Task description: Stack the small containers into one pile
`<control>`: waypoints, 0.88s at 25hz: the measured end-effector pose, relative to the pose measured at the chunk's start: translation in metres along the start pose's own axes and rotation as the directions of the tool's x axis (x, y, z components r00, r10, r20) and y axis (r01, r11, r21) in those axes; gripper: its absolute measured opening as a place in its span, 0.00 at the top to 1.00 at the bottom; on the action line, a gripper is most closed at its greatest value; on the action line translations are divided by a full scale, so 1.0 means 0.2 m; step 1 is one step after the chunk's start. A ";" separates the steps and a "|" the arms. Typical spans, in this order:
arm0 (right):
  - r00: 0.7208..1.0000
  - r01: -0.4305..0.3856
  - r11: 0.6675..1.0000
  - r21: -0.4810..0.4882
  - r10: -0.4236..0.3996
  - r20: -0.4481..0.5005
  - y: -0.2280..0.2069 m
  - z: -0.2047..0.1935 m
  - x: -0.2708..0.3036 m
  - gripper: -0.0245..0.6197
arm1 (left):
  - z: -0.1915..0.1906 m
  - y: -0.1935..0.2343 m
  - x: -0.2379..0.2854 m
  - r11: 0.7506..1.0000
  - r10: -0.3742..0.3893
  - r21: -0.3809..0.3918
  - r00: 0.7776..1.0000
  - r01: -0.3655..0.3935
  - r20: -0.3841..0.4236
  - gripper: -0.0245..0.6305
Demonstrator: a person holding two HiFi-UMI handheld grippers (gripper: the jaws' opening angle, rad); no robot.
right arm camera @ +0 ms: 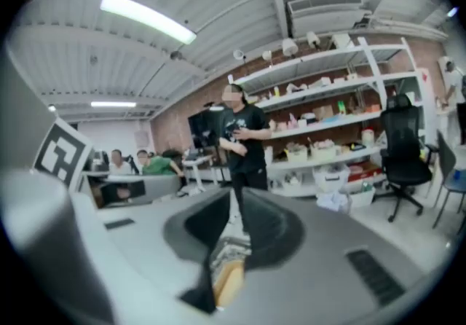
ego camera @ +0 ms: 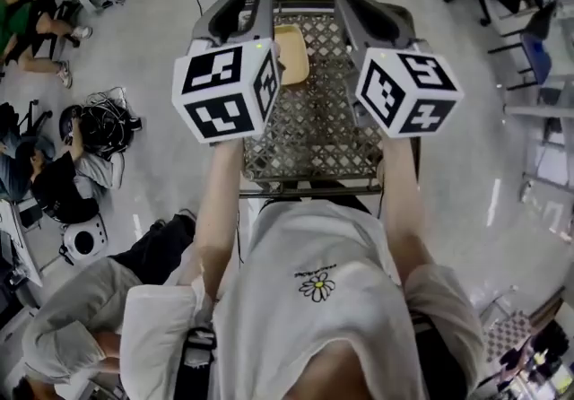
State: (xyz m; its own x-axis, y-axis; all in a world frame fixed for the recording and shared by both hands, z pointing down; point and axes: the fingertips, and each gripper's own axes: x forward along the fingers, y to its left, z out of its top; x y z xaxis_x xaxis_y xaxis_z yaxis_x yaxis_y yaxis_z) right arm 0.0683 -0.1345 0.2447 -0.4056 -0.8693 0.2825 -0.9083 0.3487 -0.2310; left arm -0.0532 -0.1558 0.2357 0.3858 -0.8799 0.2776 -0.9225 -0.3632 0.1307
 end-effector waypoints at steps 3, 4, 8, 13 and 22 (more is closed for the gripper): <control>0.996 0.023 0.999 -0.030 -0.020 0.089 0.03 0.13 -0.18 0.85 | 0.18 -0.10 -0.16 0.999 -0.019 0.031 0.987 0.014 0.162 0.81; 0.993 0.037 0.998 -0.043 -0.032 0.111 0.04 0.15 -0.23 0.85 | 0.21 -0.13 -0.21 0.999 -0.029 0.043 0.979 0.021 0.204 0.82; 0.976 0.066 0.993 -0.102 -0.043 0.215 0.17 0.17 -0.41 0.85 | 0.18 -0.18 -0.37 0.997 -0.043 0.075 0.956 0.022 0.290 0.86; 0.951 0.109 0.976 -0.188 -0.047 0.305 0.29 0.09 -0.55 0.87 | 0.10 -0.20 -0.50 1.000 -0.020 0.022 0.949 0.014 0.314 0.87; 0.946 0.165 0.969 -0.181 -0.104 0.308 0.27 -0.04 -0.62 0.90 | 0.04 -0.22 -0.59 0.997 0.025 0.063 0.936 -0.051 0.350 0.89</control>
State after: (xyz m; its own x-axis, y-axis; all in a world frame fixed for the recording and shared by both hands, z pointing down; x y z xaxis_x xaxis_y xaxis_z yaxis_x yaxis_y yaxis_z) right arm 0.0682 -0.0058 0.2049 -0.2578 -0.9662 0.0046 -0.9662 0.2578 -0.0083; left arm -0.0590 -0.0388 0.1902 0.3329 -0.9404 -0.0699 -0.9399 -0.3369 0.0561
